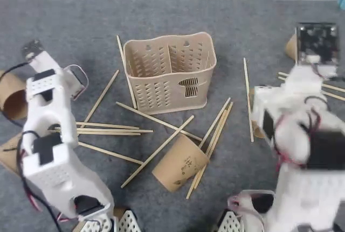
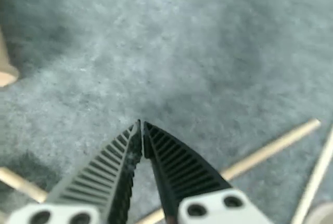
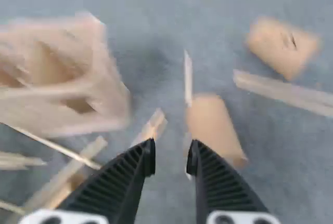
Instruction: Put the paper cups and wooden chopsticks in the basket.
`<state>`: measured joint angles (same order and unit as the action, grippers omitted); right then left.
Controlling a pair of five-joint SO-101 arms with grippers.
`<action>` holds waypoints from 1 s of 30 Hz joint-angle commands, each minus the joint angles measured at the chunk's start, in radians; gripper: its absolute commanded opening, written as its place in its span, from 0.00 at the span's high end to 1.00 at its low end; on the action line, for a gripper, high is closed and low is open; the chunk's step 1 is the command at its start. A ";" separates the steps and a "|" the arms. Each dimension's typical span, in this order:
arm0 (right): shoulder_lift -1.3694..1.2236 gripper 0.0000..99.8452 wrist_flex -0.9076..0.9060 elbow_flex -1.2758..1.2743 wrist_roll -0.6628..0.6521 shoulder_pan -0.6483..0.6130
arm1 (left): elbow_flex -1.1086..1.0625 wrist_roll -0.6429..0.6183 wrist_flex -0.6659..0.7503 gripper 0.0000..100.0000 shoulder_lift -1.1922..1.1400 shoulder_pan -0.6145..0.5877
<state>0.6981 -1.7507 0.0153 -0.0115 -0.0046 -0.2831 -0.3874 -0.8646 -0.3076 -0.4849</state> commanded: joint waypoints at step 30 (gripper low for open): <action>0.028 0.70 1.047 -1.134 -0.855 0.340 | -0.318 0.120 0.259 0.99 0.348 0.075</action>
<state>0.7043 -0.7795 -1.1032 -0.8523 0.3652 -0.6038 -0.2785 -0.6283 -0.0192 -0.4204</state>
